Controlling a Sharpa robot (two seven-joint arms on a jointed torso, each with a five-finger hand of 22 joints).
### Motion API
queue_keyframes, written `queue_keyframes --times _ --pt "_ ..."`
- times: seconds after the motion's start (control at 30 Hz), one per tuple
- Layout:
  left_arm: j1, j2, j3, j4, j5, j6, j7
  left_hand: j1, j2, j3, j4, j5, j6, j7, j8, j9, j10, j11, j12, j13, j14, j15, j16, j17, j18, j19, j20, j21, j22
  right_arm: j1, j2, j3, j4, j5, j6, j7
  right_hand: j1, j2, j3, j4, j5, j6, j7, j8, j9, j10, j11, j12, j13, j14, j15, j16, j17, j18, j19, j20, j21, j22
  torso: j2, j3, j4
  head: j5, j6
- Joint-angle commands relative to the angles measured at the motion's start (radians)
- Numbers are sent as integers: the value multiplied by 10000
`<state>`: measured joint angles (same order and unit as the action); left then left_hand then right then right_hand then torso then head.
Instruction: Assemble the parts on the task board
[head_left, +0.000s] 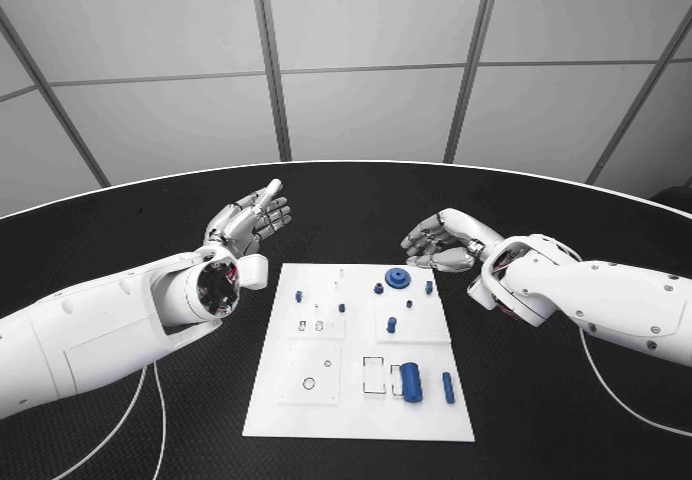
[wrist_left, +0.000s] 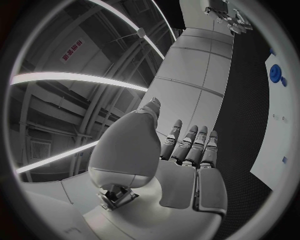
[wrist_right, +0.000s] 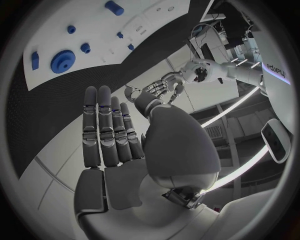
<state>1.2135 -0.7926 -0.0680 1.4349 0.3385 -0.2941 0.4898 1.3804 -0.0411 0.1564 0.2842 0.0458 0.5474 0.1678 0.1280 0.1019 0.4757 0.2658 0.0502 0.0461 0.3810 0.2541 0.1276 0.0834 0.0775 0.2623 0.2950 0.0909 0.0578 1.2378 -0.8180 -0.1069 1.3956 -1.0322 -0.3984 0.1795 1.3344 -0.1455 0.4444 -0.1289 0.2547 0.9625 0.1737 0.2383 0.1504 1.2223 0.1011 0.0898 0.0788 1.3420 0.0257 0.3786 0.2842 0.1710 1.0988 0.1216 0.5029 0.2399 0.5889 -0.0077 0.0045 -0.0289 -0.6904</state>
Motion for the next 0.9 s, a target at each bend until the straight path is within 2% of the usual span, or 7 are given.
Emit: queue_keyframes --times 0.03,0.13,0.33,0.37,0.5,0.7,0.9 --pt "24 -242 1 404 0 21 -27 111 28 31 -3 45 5 1199 37 2 16 18 19 2 59 3 45 9 -131 117 9 75 18 54 79 3 62 -1287 199 -766 -35 -78 -80 -5 19 118 -40 -1 3 180 -68 -49 50 503 -157 466 508 52 87 -172 823 566 338 -72 161 -65 52" --pt "64 -406 1 734 0 33 -54 113 25 30 -4 45 7 1204 36 2 18 18 14 1 58 4 44 8 -131 141 8 85 23 106 191 6 119 -2125 336 -1330 -141 -108 37 12 -11 220 -81 -40 4 324 -168 -59 183 1178 -305 1454 1376 77 360 -320 1760 1201 480 -101 222 -84 75" --pt "201 -670 2 1271 0 37 -107 119 10 22 -7 45 -67 1220 9 -12 -53 18 -19 -12 -5 8 16 -8 -133 172 7 101 26 265 428 11 215 -3349 516 -2207 -443 -295 492 168 -37 265 -105 -5 85 234 -198 -13 583 1258 -343 3623 3294 102 445 -322 2857 2053 767 -169 334 -148 70" --pt "236 -722 2 1370 0 36 -115 120 6 20 -7 45 -86 1222 2 -16 -65 18 -27 -14 -35 10 3 -15 -135 164 7 98 23 293 476 12 230 -3524 543 -2353 -547 -417 595 236 -49 190 -77 -9 111 52 -172 -48 670 1349 -312 4872 4510 100 534 -288 3090 2238 841 -186 356 -165 81" --pt "326 -867 3 1633 0 27 -126 120 -2 16 -6 45 -114 1228 -9 -22 -100 19 -41 -19 -65 13 -12 -23 -138 167 7 100 21 366 600 14 272 -4003 645 -2704 -632 -495 729 340 -42 100 -53 -4 149 -290 -85 -126 729 1310 -254 5752 5370 102 531 -240 3256 2399 937 -209 383 -182 65" --pt "411 -1046 4 1905 0 3 -138 121 -8 13 -7 45 -134 1231 -18 -26 -117 19 -51 -22 -86 15 -22 -28 -140 174 7 103 21 415 673 20 376 -4875 701 -3121 -733 -630 821 475 -40 24 -75 40 219 -496 -72 -47 839 1418 -226 6986 6586 110 575 -196 3499 2622 1131 -268 442 -264 219" --pt "457 -1122 4 2031 0 6 -142 122 -10 11 -7 45 -140 1232 -21 -27 -128 19 -55 -23 -110 16 -32 -33 -141 177 7 105 21 431 700 26 417 -5326 952 -3377 -785 -749 899 592 -31 -97 -93 52 278 -696 -60 10 934 1543 -198 8040 7642 -67 1016 -171 4447 3894 1195 -277 452 -309 263"
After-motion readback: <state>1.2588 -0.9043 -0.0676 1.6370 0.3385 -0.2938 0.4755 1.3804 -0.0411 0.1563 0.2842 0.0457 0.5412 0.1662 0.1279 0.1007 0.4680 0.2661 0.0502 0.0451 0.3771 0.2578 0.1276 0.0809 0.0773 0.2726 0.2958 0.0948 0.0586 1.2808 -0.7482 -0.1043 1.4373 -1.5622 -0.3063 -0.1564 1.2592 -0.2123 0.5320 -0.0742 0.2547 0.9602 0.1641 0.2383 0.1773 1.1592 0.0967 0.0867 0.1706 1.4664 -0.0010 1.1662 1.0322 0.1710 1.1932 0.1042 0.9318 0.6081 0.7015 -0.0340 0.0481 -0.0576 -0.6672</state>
